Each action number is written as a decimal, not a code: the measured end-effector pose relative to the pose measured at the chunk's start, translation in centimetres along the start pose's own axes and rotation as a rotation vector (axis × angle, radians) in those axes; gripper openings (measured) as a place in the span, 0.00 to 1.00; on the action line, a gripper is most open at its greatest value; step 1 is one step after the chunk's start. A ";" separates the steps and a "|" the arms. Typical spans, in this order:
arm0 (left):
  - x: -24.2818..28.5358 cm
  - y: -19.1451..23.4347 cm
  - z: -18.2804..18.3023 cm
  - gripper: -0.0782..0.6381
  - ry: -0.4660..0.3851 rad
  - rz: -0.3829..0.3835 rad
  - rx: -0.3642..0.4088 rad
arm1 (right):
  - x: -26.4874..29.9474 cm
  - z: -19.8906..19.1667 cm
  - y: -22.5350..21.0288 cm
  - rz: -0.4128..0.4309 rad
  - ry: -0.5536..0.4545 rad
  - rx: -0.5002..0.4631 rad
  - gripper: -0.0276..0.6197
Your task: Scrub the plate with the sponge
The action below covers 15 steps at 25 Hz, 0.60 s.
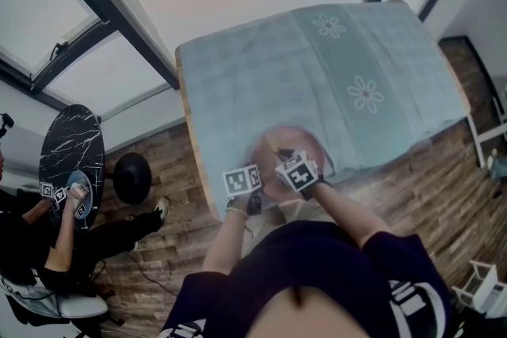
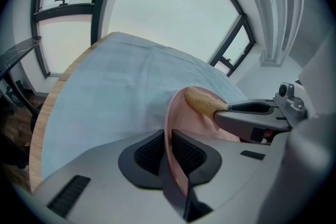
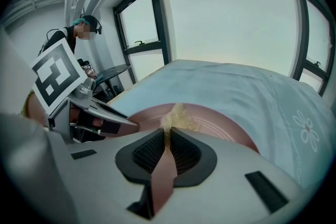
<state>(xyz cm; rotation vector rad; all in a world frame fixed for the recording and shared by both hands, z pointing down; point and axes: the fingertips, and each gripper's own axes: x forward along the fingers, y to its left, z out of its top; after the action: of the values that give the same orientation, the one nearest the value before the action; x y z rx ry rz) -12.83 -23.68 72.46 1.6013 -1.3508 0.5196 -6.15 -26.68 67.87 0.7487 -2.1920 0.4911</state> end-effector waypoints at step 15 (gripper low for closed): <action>0.2 0.1 0.1 0.18 -0.016 -0.022 -0.042 | -0.2 -1.6 3.7 0.080 0.029 -0.067 0.10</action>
<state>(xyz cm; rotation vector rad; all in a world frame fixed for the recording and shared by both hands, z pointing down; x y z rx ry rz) -12.91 -23.91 72.60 1.5867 -1.3463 0.4634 -7.59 -22.91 68.38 0.6169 -2.2062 0.4639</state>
